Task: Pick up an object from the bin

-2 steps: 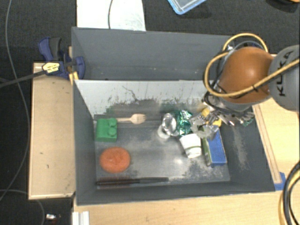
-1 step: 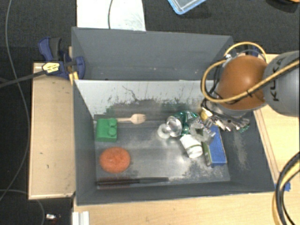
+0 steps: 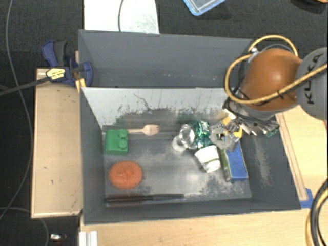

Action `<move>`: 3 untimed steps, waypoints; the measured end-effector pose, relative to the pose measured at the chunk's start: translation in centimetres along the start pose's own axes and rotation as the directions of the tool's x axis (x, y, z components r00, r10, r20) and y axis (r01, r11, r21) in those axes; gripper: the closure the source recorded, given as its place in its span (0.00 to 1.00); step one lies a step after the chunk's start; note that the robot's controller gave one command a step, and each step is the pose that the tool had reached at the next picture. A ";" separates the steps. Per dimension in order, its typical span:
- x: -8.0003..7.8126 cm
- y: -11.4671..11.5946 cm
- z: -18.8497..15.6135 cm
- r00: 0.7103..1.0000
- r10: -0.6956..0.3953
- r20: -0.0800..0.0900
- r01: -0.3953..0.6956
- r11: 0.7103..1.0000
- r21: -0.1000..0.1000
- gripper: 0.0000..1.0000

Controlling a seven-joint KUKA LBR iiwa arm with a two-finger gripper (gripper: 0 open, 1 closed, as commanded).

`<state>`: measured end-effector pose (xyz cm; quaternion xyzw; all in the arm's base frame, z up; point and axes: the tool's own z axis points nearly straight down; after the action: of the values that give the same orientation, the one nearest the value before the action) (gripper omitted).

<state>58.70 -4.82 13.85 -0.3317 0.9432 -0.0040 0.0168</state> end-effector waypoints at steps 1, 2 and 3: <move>0.1 0.2 1.3 1.000 0.006 0.000 -0.006 1.000 -0.002 1.00; -0.1 0.1 1.4 0.992 -0.122 0.003 0.122 0.992 0.001 1.00; 0.6 -1.1 0.5 1.000 0.021 0.005 -0.021 1.000 0.001 1.00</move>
Offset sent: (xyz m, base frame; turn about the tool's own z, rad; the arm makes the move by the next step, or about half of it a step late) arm 0.0034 0.0023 -0.0063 -0.3024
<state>58.95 -6.04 13.32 -0.3220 0.9465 -0.0033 0.0191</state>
